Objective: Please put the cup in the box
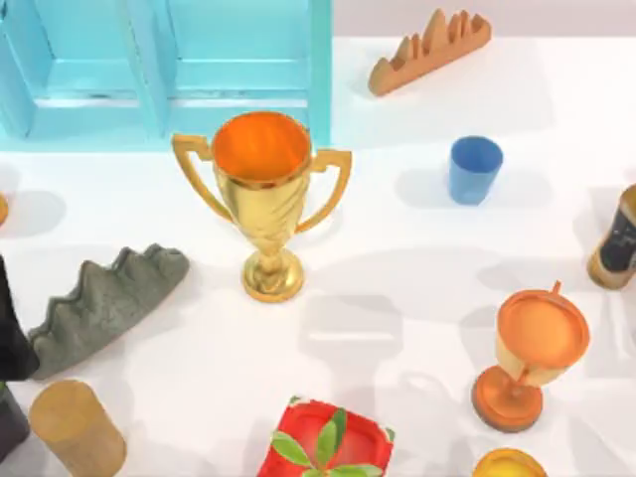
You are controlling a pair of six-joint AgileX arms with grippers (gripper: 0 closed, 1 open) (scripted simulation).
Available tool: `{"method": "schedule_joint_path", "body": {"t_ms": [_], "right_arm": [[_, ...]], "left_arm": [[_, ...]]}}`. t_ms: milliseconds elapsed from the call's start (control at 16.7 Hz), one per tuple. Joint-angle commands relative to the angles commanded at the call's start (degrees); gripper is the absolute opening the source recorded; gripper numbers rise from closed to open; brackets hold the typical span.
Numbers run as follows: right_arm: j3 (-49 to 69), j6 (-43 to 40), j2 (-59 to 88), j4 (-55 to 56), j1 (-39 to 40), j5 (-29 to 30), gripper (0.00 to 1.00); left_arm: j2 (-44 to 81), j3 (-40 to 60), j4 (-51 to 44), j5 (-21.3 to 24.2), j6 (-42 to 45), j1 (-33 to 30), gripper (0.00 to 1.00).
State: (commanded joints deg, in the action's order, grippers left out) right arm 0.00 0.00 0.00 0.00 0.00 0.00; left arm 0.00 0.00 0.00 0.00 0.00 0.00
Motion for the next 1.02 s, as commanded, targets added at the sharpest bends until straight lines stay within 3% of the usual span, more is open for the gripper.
{"method": "schedule_joint_path", "body": {"t_ms": [420,660,1020], "right_arm": [[8.6,0.9,8.5,-3.5,1.3,0.1,1.00],[25.3,2.6,25.8,-11.6,3.5,1.1,1.00],[57.6,5.7,64.0,-32.2,8.0,4.0,1.00]], "left_arm": [[0.0,0.0,0.0,0.0,0.0,0.0,1.00],[0.0,0.0,0.0,0.0,0.0,0.0,1.00],[0.0,0.0,0.0,0.0,0.0,0.0,1.00]]}}
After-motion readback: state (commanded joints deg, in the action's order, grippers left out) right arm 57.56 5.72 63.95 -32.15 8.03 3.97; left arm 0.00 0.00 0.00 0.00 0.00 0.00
